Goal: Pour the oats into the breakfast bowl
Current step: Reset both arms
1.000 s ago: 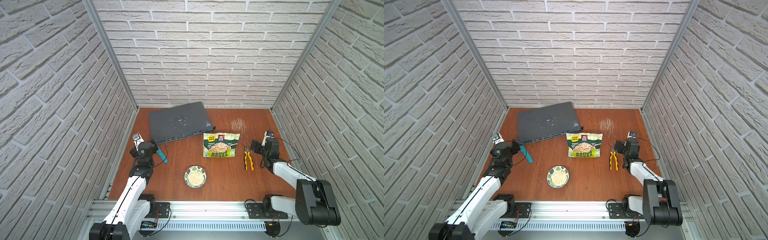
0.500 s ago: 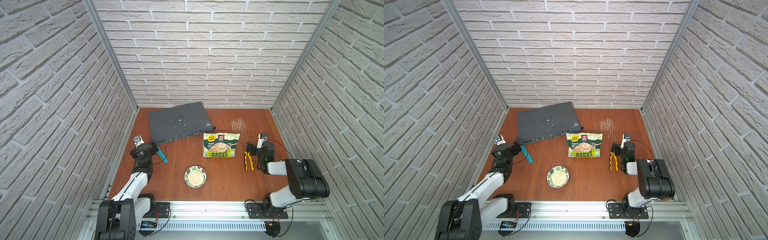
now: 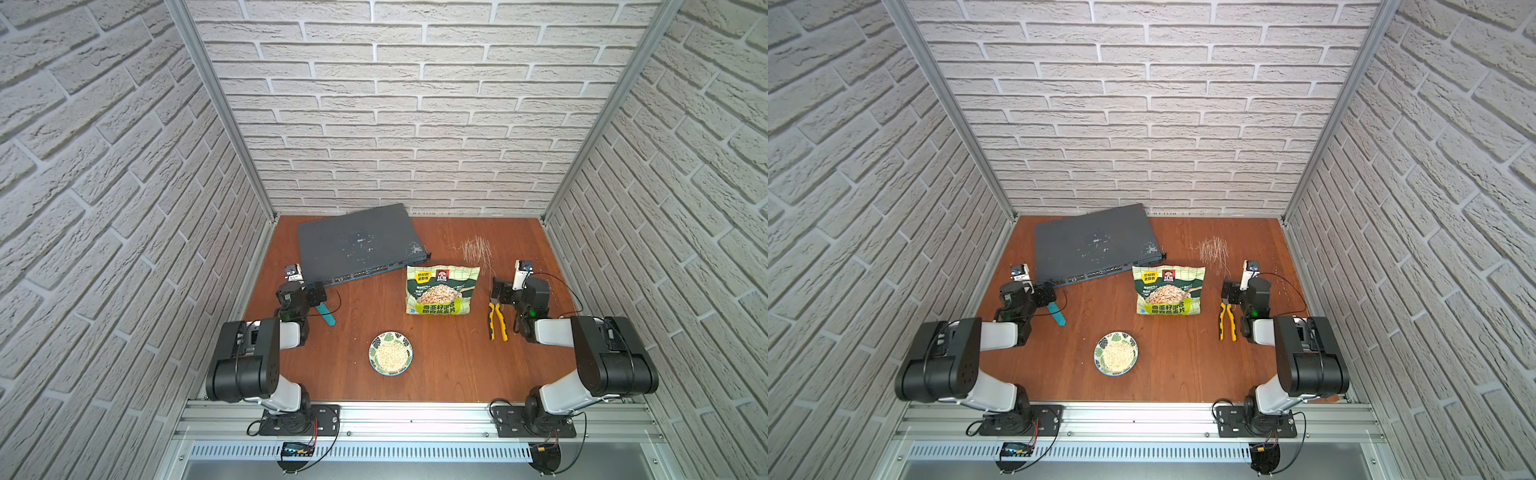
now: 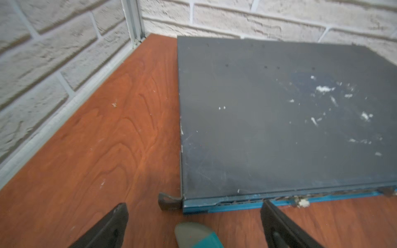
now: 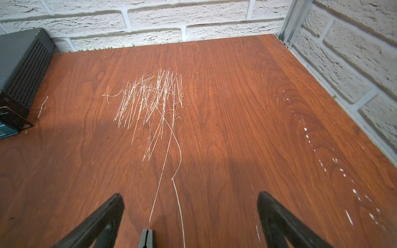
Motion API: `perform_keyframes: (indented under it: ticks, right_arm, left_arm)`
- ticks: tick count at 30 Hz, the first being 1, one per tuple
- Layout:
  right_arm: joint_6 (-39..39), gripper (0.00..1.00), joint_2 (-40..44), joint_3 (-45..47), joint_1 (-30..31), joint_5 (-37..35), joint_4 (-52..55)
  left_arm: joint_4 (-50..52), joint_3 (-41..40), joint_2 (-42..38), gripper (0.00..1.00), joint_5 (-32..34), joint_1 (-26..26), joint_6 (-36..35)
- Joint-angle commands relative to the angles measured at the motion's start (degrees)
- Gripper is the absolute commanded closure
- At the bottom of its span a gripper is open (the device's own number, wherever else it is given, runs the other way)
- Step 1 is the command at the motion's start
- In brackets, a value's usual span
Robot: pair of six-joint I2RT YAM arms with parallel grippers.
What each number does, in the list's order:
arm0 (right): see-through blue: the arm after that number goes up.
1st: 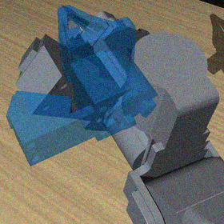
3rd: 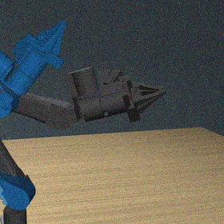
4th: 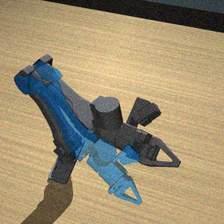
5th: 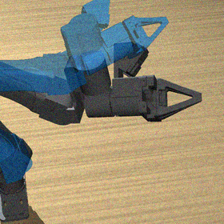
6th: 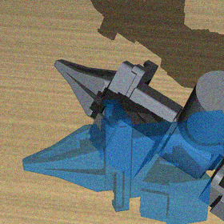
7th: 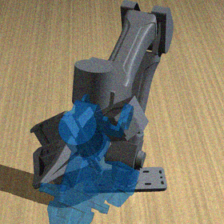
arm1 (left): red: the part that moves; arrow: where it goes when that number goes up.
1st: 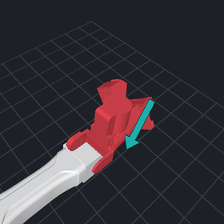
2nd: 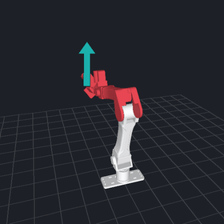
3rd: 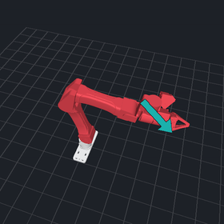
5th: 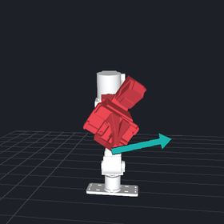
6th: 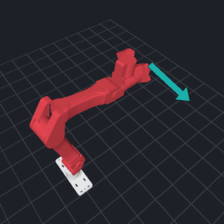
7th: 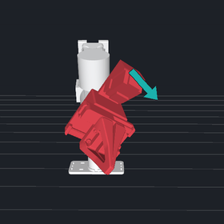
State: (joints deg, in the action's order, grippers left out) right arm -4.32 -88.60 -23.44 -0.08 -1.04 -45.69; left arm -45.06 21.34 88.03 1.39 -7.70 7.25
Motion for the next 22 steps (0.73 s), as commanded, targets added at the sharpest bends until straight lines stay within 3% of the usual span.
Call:
perform_keyframes:
  ticks: [1, 22]
  right_arm:
    - [0.6, 0.01, 0.4, -0.5, 0.5, 0.0, -1.8]
    - [0.7, 0.01, 0.5, -0.4, 0.6, -0.1, -1.8]
  left_arm:
    - [-3.2, 1.8, 0.3, 0.02, -2.4, 0.8, -2.6]
    - [-3.1, 1.9, 0.4, 0.02, -0.5, 1.8, -3.2]
